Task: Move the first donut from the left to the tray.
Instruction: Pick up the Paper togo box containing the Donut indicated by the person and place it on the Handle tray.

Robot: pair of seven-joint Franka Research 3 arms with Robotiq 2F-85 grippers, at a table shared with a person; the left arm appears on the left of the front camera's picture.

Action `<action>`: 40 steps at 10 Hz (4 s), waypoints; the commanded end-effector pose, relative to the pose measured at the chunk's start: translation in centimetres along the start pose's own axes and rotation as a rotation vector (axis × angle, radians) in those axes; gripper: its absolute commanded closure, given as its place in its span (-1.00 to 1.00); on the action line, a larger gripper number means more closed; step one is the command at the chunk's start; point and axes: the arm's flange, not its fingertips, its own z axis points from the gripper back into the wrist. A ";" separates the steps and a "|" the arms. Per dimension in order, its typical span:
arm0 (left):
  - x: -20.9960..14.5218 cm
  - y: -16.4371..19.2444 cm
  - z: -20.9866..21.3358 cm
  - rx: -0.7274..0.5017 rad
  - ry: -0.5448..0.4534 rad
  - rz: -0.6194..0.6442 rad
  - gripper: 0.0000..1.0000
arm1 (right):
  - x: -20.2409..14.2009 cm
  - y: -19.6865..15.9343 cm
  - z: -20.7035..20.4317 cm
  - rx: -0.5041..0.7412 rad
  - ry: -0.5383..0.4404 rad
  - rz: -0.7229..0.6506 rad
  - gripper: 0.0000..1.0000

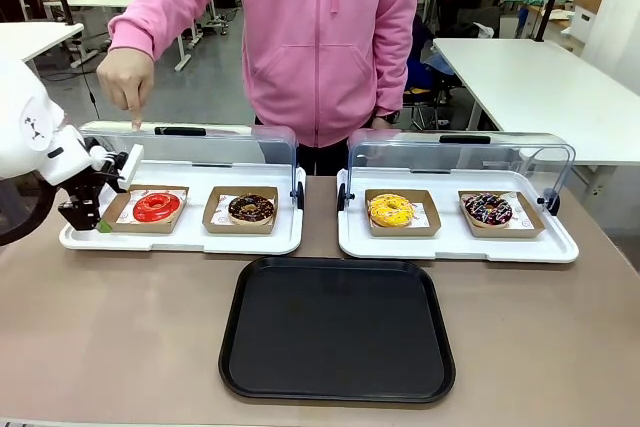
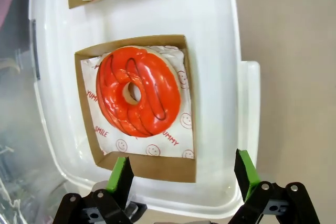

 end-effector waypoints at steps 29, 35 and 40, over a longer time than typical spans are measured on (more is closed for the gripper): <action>-1.5 0.8 -3.9 -0.061 0.097 -0.033 1.00 | 0.2 -0.1 0.0 -0.001 -0.019 0.017 -1.00; -1.6 0.9 -4.4 -0.050 0.083 -0.047 1.00 | 0.2 -0.1 0.0 -0.001 -0.019 0.017 -1.00; 0.3 -0.1 -1.0 0.096 0.048 -0.004 0.96 | 0.2 -0.1 0.0 -0.001 -0.019 0.017 -1.00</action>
